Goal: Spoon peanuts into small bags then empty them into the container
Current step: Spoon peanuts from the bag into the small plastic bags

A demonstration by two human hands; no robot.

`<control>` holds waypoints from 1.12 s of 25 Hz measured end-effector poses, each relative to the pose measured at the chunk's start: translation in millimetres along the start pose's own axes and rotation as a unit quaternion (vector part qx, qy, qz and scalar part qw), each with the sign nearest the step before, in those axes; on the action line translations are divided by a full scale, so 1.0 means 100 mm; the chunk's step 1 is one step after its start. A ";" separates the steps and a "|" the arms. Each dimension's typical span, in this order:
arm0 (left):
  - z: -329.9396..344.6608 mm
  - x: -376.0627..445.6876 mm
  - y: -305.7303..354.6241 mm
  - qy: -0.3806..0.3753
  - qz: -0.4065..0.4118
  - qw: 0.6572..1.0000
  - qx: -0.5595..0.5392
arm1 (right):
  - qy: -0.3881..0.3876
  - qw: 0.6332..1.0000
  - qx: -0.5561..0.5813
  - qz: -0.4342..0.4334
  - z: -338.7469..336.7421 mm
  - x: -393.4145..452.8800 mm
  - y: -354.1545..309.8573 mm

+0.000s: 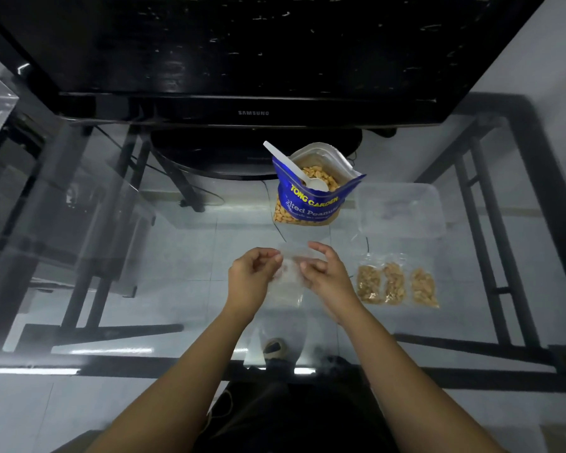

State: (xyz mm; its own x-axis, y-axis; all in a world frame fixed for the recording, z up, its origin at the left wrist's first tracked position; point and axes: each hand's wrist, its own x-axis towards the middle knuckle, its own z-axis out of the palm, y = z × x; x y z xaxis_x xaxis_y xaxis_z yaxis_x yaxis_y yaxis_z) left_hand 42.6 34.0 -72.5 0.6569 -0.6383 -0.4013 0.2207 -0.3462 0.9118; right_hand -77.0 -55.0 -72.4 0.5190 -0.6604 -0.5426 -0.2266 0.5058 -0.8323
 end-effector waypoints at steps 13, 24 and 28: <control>0.11 -0.02 0.06 -0.041 -0.039 0.998 -0.020 | 0.094 0.990 -0.089 -0.050 -0.11 -0.03 -0.14; 0.08 0.00 0.14 -0.071 -0.050 0.995 -0.048 | 0.005 1.000 0.002 -0.014 -0.14 -0.09 -0.23; 0.01 0.01 0.17 -0.086 -0.023 0.996 -0.024 | -0.016 0.996 0.088 0.018 -0.19 -0.12 -0.20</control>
State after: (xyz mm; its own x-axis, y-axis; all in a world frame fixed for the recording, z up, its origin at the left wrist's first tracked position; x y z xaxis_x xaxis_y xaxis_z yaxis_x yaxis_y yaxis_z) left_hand 45.9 27.0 -57.3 0.5127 -0.7331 -0.4470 0.2844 -0.3462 0.8940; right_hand -94.2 -67.5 -51.3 0.5400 -0.6233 -0.5656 -0.0992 0.6202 -0.7781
